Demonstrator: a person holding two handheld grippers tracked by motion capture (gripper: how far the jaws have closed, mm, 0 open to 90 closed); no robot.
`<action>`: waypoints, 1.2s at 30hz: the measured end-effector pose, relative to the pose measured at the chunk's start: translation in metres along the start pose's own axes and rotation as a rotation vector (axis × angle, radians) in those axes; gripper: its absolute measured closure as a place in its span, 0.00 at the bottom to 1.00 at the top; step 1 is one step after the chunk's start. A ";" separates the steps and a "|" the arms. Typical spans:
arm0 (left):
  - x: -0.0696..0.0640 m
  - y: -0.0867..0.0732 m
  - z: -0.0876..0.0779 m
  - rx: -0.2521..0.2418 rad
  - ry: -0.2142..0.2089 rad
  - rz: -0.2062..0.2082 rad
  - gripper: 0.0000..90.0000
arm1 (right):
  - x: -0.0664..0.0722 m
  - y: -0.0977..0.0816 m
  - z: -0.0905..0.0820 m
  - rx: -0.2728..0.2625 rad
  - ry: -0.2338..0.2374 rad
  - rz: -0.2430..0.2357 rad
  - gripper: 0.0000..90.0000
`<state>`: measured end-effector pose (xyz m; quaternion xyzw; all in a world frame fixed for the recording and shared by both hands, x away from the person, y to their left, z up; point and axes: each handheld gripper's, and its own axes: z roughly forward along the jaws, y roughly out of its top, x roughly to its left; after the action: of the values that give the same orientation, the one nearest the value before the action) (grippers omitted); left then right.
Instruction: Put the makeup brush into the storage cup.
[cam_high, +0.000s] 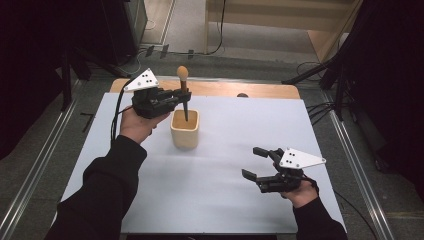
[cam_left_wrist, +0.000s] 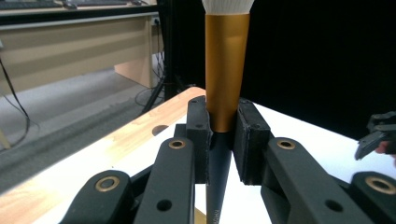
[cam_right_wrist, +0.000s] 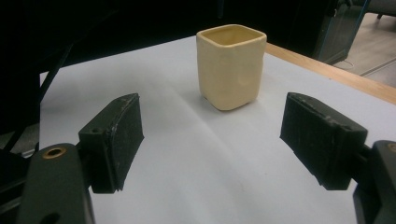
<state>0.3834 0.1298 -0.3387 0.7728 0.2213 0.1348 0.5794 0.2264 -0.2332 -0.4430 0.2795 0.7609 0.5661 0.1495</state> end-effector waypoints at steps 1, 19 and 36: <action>0.000 -0.001 0.002 0.007 0.008 0.009 0.87 | 0.000 0.000 0.000 0.002 0.001 0.002 0.24; 0.009 -0.020 0.009 0.038 0.033 -0.010 0.87 | 0.000 0.000 -0.001 -0.003 0.002 0.000 0.24; 0.009 -0.033 0.010 0.050 0.036 -0.017 0.87 | 0.000 -0.001 0.001 0.007 0.003 0.001 0.24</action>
<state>0.3898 0.1341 -0.3739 0.7824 0.2418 0.1383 0.5570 0.2269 -0.2327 -0.4440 0.2795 0.7631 0.5639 0.1469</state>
